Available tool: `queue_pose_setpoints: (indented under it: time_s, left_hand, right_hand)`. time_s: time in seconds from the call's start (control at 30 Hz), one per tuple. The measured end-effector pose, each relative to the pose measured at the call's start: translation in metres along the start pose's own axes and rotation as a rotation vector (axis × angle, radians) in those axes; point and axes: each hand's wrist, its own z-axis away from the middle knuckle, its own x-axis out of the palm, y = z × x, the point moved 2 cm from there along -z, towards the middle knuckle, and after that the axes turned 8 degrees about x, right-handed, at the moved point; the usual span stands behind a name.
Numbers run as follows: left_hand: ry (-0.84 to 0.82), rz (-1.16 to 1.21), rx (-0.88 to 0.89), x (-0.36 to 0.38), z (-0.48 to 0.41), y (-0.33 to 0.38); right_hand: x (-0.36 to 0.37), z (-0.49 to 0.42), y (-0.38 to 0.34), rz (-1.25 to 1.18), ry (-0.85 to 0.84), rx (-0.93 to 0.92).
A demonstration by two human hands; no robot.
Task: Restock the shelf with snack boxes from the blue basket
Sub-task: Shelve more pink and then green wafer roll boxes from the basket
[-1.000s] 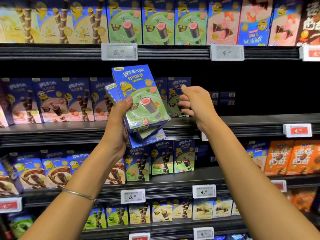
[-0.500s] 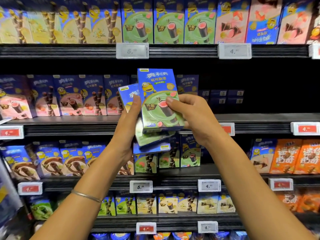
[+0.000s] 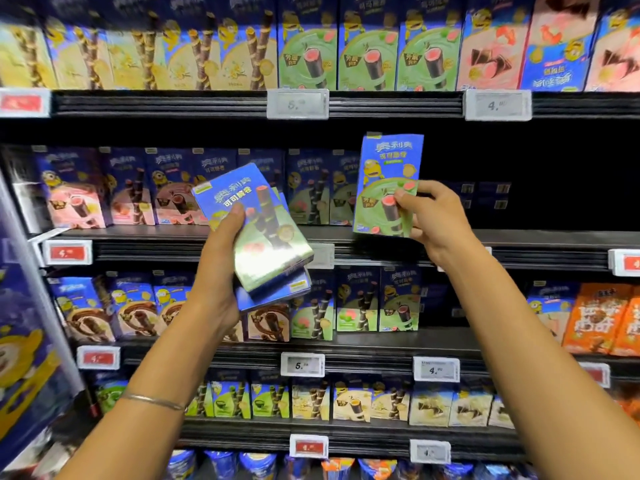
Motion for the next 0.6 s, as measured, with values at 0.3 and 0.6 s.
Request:
queue_pose_setpoints:
  time_s: [0.3,0.6]
  left_hand:
    - [-0.016,-0.024,-0.017,-0.015,0.000,0.006]
    - [-0.026,-0.049,-0.040,-0.024,0.001,0.008]
  right_hand:
    - [0.060,-0.039,0.018,0.368,0.051,-0.063]
    - [0.112,-0.059,0.024,0.735,0.215,-0.142]
